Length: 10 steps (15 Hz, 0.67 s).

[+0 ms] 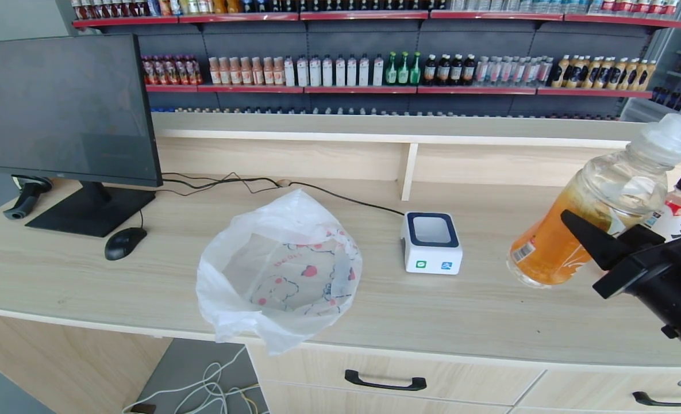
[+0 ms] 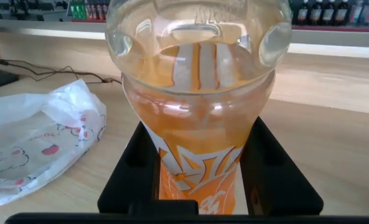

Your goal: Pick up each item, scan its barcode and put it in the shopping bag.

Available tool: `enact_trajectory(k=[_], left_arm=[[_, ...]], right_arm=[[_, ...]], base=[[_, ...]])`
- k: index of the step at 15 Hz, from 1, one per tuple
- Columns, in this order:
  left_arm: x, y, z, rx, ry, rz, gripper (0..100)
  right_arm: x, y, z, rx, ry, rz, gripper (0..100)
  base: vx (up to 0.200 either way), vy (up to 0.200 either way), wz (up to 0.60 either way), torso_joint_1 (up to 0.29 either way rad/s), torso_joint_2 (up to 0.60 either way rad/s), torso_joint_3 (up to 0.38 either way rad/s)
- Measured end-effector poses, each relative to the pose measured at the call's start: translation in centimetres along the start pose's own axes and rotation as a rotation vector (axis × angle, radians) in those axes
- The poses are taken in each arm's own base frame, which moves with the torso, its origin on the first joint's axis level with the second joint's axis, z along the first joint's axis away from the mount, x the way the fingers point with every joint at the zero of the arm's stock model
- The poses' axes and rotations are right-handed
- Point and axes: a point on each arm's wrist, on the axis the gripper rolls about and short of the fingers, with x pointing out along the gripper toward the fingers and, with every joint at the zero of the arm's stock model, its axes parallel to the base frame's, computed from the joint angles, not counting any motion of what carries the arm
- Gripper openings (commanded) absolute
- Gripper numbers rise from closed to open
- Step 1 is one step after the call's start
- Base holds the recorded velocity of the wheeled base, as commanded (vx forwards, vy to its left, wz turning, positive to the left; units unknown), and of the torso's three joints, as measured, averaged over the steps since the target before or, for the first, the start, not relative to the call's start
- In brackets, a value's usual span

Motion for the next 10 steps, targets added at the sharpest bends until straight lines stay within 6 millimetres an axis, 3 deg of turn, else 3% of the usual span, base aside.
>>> enact_trajectory(k=[1,4,8,10], left_arm=[[0.00,0.00,0.00,0.000,0.000,0.000,100],[0.00,0.00,0.01,-0.001,0.000,0.000,100],[0.00,0.00,0.02,-0.001,-0.002,0.000,100],[0.00,0.00,0.02,-0.002,-0.002,0.001,100]], right_arm=[[0.12,0.05,0.06,0.001,-0.004,0.003,0],[0.28,0.11,0.08,0.002,-0.007,0.007,0],[0.47,0.14,-0.12,0.003,-0.002,0.010,0],[0.49,0.07,-0.33,0.003,0.014,0.004,0]], base=[[0.000,0.000,0.00,0.000,0.00,0.000],[-0.200,0.000,0.00,0.010,0.00,-0.001],[0.000,0.000,0.00,0.000,0.00,0.000],[0.000,0.200,0.00,0.027,0.01,-0.007]])
